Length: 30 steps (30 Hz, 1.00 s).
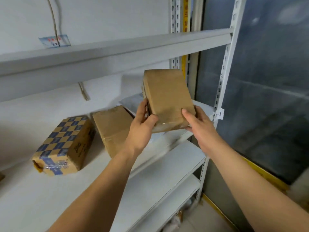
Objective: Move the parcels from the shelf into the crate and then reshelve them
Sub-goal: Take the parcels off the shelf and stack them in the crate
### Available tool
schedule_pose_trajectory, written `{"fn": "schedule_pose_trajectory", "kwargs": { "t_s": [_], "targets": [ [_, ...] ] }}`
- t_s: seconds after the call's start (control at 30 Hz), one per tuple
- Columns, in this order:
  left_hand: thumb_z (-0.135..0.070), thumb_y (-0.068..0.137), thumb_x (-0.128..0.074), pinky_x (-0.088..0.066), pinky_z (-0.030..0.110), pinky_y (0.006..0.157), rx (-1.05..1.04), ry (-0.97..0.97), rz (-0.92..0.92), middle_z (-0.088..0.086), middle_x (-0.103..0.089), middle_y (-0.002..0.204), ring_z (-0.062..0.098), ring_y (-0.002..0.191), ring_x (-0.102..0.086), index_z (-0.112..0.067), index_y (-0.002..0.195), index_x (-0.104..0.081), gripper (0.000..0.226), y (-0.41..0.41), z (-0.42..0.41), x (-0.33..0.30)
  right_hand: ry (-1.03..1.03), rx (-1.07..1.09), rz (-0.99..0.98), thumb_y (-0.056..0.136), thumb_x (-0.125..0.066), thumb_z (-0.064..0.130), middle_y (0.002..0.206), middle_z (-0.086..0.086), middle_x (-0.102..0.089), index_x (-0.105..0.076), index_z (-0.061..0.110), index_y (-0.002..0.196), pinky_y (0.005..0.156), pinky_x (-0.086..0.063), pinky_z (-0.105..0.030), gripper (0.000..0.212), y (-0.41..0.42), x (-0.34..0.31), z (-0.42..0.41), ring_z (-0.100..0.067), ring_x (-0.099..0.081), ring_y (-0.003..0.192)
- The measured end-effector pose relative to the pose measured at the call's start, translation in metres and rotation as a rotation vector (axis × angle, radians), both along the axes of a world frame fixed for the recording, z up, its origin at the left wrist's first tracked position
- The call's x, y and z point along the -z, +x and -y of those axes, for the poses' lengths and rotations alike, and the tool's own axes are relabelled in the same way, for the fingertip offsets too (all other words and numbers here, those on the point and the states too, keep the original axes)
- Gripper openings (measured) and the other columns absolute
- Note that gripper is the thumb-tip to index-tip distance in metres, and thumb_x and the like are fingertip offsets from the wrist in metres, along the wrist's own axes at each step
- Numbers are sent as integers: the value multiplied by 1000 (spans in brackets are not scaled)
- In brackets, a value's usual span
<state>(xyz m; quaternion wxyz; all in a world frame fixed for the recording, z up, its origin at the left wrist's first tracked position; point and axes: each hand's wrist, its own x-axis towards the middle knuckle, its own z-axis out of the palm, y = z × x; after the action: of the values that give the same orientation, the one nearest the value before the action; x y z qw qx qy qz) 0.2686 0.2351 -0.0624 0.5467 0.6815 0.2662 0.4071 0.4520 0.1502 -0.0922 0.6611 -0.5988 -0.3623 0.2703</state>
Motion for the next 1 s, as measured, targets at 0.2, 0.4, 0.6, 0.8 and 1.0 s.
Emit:
{"fn": "schedule_pose_trajectory", "kwargs": {
  "t_s": [0.2,0.4,0.6,0.8,1.0],
  "targets": [
    [-20,85,-59,-44,43,118,238,-37,-66,-17,-55,151,3,139,-51,-34,159,-38,79,4,49,54,-82,178,7,89,-71,59,120,22,-72,-60,54,119,108,-53,-42,33,-26,44,104,-5,-68,117],
    [-39,81,-65,-49,33,107,484,-94,-144,-18,-55,151,3,136,-54,-36,158,-39,82,31,122,104,-153,357,-80,103,-69,26,118,16,-71,-54,31,135,93,-56,-21,36,-33,87,211,5,-69,106],
    [-37,85,-61,-48,27,103,688,-162,-321,-25,-62,137,-2,128,-57,-49,145,-46,63,80,199,153,-271,467,-183,97,-72,45,122,8,-71,-48,36,150,108,-53,-43,59,-17,147,320,-15,-70,117],
    [-30,82,-63,-50,35,107,833,-246,-463,-17,-66,138,2,126,-61,-38,152,-46,72,146,290,208,-306,635,-328,101,-70,33,121,-1,-74,-52,32,148,105,-56,-41,50,4,205,423,-19,-74,113],
    [-16,100,-61,-50,8,84,885,-332,-588,-20,-64,135,-18,108,-61,-36,150,-46,56,206,370,274,-430,655,-412,108,-60,26,113,8,-72,-55,28,142,84,-53,-16,35,48,257,506,-10,-72,110]
  ]
}}
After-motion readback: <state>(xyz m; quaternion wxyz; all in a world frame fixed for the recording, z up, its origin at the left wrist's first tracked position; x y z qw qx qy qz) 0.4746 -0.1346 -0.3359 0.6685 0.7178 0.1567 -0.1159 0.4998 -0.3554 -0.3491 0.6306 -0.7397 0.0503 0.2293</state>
